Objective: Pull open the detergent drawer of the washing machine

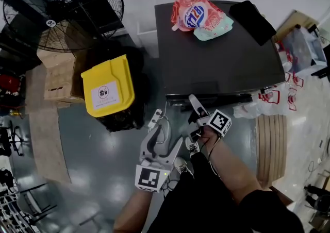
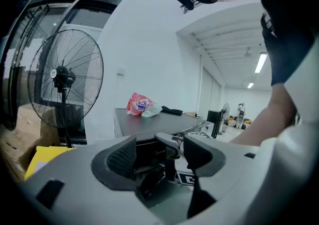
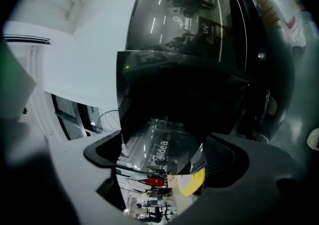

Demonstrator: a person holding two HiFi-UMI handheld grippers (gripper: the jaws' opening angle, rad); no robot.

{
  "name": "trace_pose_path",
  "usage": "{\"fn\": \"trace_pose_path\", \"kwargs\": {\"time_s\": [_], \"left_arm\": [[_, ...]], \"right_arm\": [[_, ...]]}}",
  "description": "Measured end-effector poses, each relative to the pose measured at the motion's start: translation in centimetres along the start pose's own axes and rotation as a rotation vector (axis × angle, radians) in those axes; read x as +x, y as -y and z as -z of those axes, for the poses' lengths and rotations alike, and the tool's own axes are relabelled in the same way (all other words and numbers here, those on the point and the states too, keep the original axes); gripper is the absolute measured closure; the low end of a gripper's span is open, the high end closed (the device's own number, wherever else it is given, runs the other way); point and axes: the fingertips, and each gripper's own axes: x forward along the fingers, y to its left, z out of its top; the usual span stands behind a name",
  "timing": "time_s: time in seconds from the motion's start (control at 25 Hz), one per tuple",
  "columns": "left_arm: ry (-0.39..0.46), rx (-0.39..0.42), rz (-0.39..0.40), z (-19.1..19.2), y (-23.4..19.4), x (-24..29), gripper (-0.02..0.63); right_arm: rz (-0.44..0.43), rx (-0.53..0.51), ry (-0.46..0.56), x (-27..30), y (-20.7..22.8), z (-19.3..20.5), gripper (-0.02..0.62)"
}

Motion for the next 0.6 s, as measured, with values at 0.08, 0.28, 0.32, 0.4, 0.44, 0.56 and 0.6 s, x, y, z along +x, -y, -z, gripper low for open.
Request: {"fn": "trace_pose_path", "kwargs": {"time_s": [0.08, 0.28, 0.32, 0.4, 0.44, 0.56, 0.6], "left_arm": [[-0.002, 0.000, -0.001, 0.05, -0.10, 0.11, 0.334], [0.005, -0.005, -0.002, 0.11, -0.35, 0.54, 0.334], [0.005, -0.008, -0.003, 0.12, -0.33, 0.57, 0.334], [0.007, -0.009, -0.004, 0.10, -0.19, 0.59, 0.334], [0.007, -0.010, -0.004, 0.09, -0.07, 0.57, 0.334], [0.006, -0.011, -0.004, 0.02, 0.32, 0.44, 0.334], [0.005, -0.010, -0.004, -0.05, 0.44, 0.40, 0.334]], "right_arm": [[-0.015, -0.012, -0.004, 0.32, -0.05, 0.01, 0.094], [0.030, -0.021, -0.003, 0.09, 0.64, 0.12, 0.103], [0.033, -0.021, -0.001, 0.10, 0.64, 0.11, 0.104], [0.032, -0.020, 0.005, 0.09, 0.57, 0.09, 0.111], [0.029, -0.019, 0.008, 0.08, 0.50, 0.07, 0.112], [0.008, -0.020, 0.008, 0.06, 0.25, 0.13, 0.115], [0.016, -0.017, 0.003, -0.06, 0.26, 0.25, 0.117]]}}
